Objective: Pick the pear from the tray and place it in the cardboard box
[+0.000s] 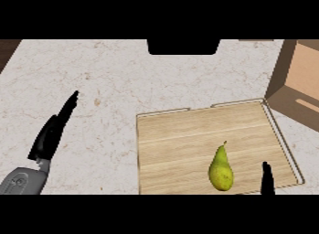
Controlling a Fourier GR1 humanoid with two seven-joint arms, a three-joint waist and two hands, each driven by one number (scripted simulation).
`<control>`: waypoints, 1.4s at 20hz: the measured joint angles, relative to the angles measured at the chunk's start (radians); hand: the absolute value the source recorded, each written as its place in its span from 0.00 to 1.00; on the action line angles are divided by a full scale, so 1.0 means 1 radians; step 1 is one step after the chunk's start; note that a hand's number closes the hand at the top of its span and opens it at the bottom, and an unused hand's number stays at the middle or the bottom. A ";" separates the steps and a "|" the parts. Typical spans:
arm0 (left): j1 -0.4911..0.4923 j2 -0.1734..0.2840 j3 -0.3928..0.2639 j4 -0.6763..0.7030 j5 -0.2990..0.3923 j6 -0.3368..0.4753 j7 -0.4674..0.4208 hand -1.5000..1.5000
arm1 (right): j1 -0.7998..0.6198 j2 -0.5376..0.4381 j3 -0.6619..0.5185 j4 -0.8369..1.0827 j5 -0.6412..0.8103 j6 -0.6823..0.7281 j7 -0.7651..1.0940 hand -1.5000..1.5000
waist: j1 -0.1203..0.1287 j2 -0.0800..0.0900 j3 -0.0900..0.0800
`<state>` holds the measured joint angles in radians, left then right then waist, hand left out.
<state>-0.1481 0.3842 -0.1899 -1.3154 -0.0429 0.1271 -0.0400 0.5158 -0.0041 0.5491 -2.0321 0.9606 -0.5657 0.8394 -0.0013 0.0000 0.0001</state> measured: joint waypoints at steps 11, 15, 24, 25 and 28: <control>0.013 -0.040 0.064 -0.010 -0.060 -0.048 -0.007 0.50 | -0.150 0.002 -0.048 0.109 -0.041 0.019 0.054 0.00 | 0.000 0.000 0.000; 0.012 -0.056 0.080 -0.028 -0.084 -0.063 0.018 0.50 | -0.183 -0.006 -0.052 0.147 -0.079 0.003 0.038 0.00 | 0.000 0.000 0.000; 0.008 -0.097 0.121 -0.012 -0.125 -0.092 0.011 0.50 | -0.276 -0.003 -0.066 0.257 -0.156 -0.052 0.001 0.00 | 0.000 -0.004 -0.003; 0.001 -0.108 0.120 -0.004 -0.136 -0.088 0.012 0.50 | -0.275 -0.002 -0.065 0.269 -0.162 -0.061 -0.016 0.00 | 0.000 -0.004 -0.004; 0.008 -0.115 0.131 -0.014 -0.147 -0.094 0.007 0.50 | -0.335 0.000 -0.070 0.331 -0.190 -0.078 -0.023 1.00 | 0.000 -0.007 -0.006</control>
<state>-0.1403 0.2689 -0.0592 -1.3290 -0.1898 0.0333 -0.0325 0.1809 -0.0041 0.4796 -1.7015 0.7711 -0.6434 0.8169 -0.0016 -0.0066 -0.0063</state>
